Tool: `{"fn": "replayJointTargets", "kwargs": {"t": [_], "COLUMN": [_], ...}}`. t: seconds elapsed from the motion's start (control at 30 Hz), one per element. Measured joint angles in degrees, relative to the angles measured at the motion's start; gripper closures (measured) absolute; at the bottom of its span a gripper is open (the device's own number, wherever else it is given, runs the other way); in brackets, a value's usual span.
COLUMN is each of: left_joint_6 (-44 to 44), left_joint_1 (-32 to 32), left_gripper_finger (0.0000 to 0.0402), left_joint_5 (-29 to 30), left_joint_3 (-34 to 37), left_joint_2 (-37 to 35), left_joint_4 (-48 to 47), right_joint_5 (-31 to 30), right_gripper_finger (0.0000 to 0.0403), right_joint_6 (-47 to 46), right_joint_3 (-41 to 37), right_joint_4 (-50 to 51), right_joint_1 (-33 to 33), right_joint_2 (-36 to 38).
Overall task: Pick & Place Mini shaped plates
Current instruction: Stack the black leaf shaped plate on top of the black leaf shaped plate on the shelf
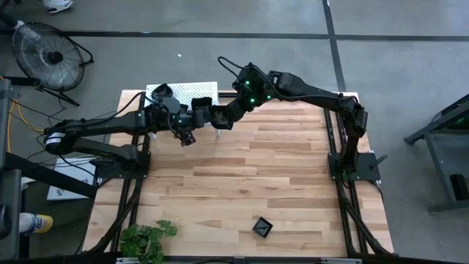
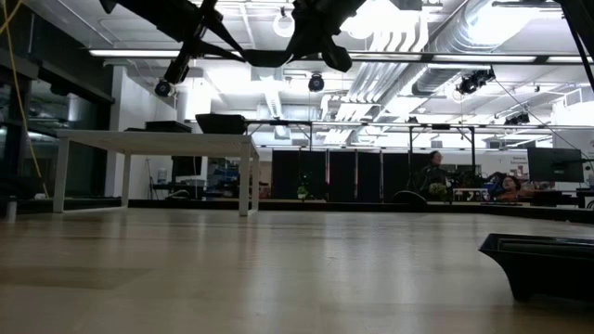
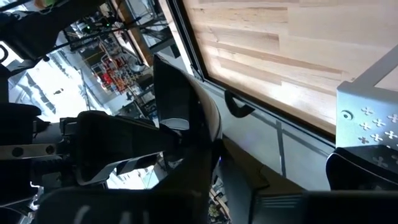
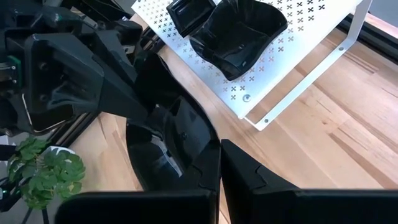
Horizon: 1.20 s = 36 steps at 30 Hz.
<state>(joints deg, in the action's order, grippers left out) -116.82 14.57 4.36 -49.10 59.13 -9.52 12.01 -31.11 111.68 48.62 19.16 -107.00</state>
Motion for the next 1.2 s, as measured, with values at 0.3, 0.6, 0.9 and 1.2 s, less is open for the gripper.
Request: {"fn": "replayJointTargets", "kwargs": {"t": [0.3,0.6,0.9,1.2], "left_joint_6": [0.3,3.6,9.5,22.3], "left_joint_1": [0.0,0.0,0.0,0.0], "left_gripper_finger": [0.0399,0.0401,0.0401,0.0401], "left_joint_5": [-1.0,-1.0,8.2,23.3], "left_joint_3": [0.0,0.0,0.0,0.0], "left_joint_2": [0.0,0.0,0.0,-0.5], "left_joint_4": [-0.5,0.3,0.8,0.8], "right_joint_5": [0.1,1.6,4.3,4.8], "right_gripper_finger": [0.0403,0.0349,0.021,0.0145], "right_joint_6": [-0.1,1.4,1.6,3.1], "right_joint_3": [0.0,0.0,0.0,0.0], "right_joint_4": [-0.2,-5.2,-6.9,-7.7], "right_joint_1": [-0.1,-0.1,1.7,6.7], "right_joint_2": [0.0,0.0,0.1,3.5]}}
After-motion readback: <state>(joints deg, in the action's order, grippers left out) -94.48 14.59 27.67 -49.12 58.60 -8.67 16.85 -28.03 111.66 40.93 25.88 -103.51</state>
